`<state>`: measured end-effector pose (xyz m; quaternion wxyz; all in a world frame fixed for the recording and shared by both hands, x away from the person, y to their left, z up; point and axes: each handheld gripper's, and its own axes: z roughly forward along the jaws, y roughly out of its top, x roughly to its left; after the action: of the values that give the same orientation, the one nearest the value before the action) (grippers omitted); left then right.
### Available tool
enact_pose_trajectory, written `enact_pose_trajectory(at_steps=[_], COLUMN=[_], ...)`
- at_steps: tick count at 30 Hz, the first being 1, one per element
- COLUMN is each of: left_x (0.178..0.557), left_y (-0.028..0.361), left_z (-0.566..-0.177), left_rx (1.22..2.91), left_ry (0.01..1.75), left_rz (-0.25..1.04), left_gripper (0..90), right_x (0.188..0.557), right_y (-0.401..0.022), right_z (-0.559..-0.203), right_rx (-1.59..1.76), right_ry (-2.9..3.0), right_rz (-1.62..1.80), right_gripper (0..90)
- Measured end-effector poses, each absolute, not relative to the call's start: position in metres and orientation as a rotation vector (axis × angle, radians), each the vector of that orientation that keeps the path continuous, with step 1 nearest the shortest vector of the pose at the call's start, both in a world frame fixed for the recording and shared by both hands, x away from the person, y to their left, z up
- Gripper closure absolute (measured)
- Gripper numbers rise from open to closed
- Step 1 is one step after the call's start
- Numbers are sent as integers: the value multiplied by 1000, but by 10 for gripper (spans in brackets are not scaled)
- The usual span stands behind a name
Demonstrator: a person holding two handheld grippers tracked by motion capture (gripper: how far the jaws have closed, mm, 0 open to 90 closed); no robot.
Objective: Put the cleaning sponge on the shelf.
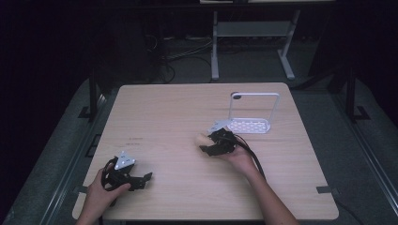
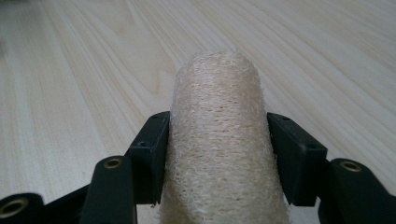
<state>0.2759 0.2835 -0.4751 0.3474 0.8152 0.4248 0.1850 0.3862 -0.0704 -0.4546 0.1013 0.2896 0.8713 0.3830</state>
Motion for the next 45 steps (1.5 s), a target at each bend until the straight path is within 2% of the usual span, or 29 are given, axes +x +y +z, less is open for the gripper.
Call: enact_pose_trajectory(at_steps=[45], left_x=[276], left_y=[283], left_z=[-475], left_rx=[2113], left_ry=[1102], left_rz=[480], left_gripper=[127], right_x=[379], right_y=[-130], right_z=[-433], right_rx=[960], right_ry=[2477], right_rz=[1094], right_gripper=[423])
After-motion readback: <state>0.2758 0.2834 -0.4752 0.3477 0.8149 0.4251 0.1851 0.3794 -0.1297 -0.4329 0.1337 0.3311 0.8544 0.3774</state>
